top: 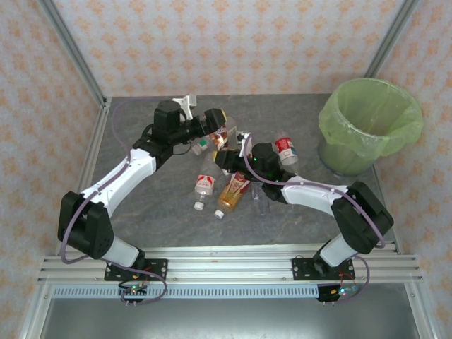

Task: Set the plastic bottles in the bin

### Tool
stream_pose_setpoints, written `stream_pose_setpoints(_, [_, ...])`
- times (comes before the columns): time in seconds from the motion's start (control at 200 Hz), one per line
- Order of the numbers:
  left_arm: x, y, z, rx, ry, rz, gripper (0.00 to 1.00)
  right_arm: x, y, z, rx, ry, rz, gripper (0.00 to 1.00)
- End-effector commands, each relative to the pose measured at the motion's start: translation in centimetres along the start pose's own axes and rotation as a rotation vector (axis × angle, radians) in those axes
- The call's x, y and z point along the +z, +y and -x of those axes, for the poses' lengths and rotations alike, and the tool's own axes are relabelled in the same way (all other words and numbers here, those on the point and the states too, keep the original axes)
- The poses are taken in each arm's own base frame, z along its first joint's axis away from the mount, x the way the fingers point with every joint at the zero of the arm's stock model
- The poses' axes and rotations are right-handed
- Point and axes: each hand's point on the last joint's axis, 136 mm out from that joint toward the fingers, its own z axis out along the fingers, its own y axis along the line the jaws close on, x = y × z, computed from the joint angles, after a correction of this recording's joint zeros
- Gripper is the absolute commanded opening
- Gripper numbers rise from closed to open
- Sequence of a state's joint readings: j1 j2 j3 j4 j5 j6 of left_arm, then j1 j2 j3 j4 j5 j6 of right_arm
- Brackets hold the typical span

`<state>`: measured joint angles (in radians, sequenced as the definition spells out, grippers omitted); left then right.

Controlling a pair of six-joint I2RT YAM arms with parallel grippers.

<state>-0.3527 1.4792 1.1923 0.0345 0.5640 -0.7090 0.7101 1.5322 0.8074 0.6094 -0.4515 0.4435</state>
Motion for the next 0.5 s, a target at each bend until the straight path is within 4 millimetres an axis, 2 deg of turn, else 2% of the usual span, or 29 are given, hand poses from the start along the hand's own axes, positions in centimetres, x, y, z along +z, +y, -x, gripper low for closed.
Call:
stream_pose_setpoints(0.0, [-1.7, -2.3, 2.2, 0.03, -0.082, -0.029, 1.0, -0.8, -0.6, 0.1, -0.03, -0.007, -0.051, 0.0])
stream_pose_setpoints(0.25, [-4.3, -0.3, 3.8, 0.021, -0.215, 0.117, 1.0, -2.2, -2.9, -0.4, -0.095, 0.015, -0.192, 0.0])
stream_pose_setpoints(0.415, [-7.3, 2.3, 5.0, -0.024, -0.381, 0.251, 1.0, -4.2, -4.5, 0.7, -0.17, -0.01, -0.314, 0.0])
stream_pose_setpoints(0.495, [-8.4, 2.9, 5.3, -0.024, -0.442, 0.274, 1.0, -5.2, -5.3, 1.6, -0.18, -0.036, -0.359, 0.0])
